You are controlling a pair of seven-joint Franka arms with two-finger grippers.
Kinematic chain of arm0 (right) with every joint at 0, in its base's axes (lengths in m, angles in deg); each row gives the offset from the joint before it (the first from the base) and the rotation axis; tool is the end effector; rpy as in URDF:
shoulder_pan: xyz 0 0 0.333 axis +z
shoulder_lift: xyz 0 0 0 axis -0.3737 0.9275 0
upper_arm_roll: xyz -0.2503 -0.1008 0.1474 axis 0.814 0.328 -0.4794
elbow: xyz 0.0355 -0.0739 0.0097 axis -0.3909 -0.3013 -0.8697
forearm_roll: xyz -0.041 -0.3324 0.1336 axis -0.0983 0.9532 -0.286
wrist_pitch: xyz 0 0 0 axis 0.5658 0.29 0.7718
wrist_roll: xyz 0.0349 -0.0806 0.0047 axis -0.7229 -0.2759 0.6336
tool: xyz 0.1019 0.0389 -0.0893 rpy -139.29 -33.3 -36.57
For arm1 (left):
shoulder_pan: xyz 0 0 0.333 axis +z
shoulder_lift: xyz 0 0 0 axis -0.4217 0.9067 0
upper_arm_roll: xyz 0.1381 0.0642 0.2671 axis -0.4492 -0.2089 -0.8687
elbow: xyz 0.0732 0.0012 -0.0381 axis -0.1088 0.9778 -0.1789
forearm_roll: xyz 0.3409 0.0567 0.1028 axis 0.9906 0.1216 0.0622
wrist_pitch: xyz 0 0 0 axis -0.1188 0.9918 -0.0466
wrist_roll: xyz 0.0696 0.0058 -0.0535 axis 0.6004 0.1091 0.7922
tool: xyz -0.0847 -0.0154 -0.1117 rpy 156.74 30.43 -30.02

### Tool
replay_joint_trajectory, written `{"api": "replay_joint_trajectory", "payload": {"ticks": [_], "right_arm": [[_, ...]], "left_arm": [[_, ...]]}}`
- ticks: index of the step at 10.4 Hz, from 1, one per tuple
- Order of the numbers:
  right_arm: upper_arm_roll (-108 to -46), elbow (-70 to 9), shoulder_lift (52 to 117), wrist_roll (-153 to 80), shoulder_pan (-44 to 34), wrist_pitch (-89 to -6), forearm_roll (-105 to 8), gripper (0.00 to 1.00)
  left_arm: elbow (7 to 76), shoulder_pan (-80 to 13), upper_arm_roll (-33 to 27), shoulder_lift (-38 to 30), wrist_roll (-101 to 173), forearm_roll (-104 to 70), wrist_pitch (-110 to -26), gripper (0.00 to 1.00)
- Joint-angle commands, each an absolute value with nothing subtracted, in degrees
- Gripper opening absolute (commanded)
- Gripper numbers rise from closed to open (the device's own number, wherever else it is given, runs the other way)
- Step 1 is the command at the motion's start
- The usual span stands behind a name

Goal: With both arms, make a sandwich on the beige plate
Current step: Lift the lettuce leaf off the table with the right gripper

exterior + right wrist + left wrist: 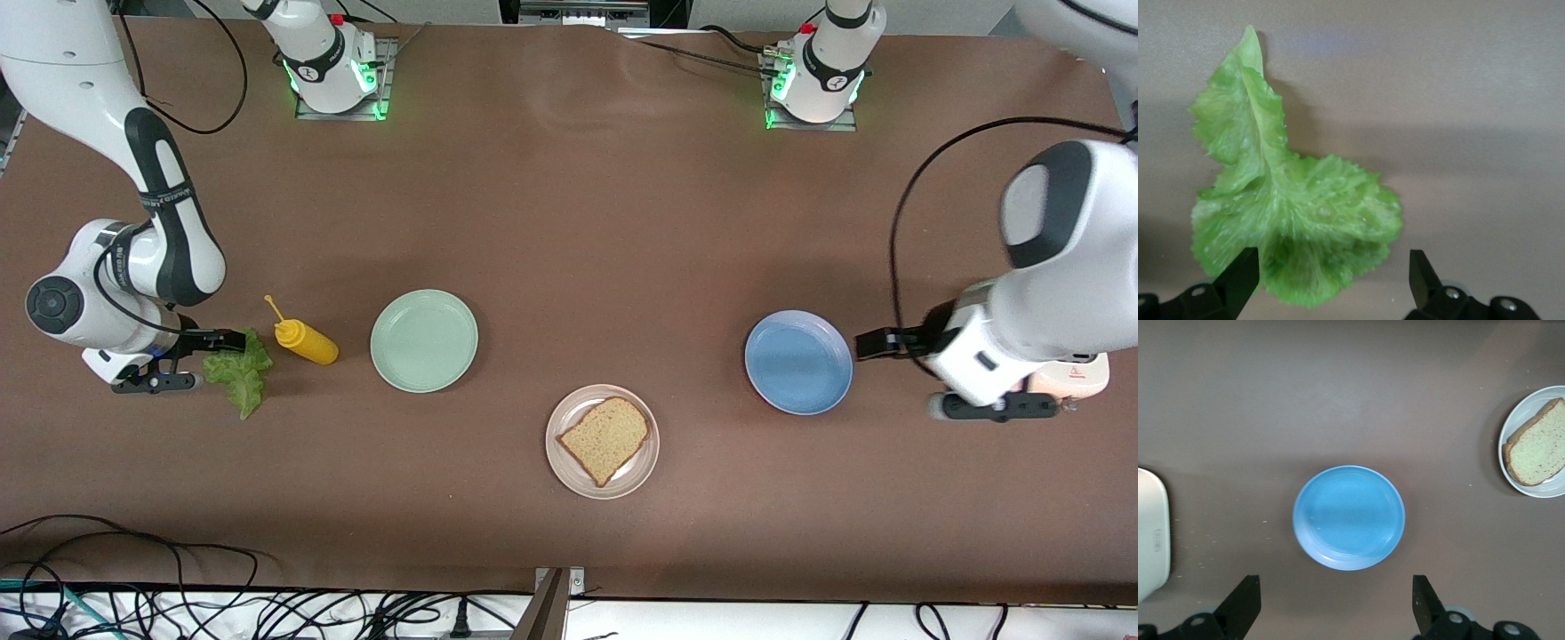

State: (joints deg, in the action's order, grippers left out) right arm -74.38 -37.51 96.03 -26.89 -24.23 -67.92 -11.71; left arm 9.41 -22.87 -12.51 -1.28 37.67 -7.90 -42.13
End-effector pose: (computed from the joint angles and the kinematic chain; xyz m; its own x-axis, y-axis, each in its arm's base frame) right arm 0.5981 -0.1053 0.1764 0.9921 0.0878 -0.0898 0.0930 -0.9941 0.0562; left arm 0.6488 -0.0545 0.4628 0.9947 0.0390 -0.0950 0.0451 -0.9970 0.0632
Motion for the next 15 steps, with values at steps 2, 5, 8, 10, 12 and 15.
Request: {"api": "replay_joint_trajectory", "payload": {"ticks": [2, 5, 8, 10, 12, 15], "right_arm": [[-76.18, -38.04, 97.73, -25.59, -26.07, -72.17, -12.76, 1.00], [-76.18, -38.04, 97.48, -17.09, -27.04, -71.92, -12.93, 0.07], [-76.79, -37.96, 92.40, -16.89, -27.04, -64.56, -12.93, 0.00], [-77.24, -37.52, 88.44, -16.80, -27.04, -59.63, -12.76, 0.00], [-77.59, -37.60, 85.19, -16.54, -27.04, -56.64, -12.76, 0.00], [-77.94, -37.08, 80.09, -16.27, -27.04, -48.92, -12.76, 0.00]], "left_arm": [[11.42, -21.43, -12.20, -3.33, 35.95, -6.33, -41.98, 1.00], [11.50, -20.63, -11.94, -4.47, 33.69, -1.08, -41.98, 1.00], [11.50, -20.55, -12.11, -4.56, 32.70, -0.97, -41.98, 1.00], [11.50, -20.46, -12.03, -4.56, 32.88, -0.97, -41.98, 1.00], [11.50, -20.46, -12.03, -4.56, 32.88, -0.97, -41.98, 1.00], [11.68, -20.28, -12.03, -4.56, 32.70, -0.97, -41.98, 1.00]]}}
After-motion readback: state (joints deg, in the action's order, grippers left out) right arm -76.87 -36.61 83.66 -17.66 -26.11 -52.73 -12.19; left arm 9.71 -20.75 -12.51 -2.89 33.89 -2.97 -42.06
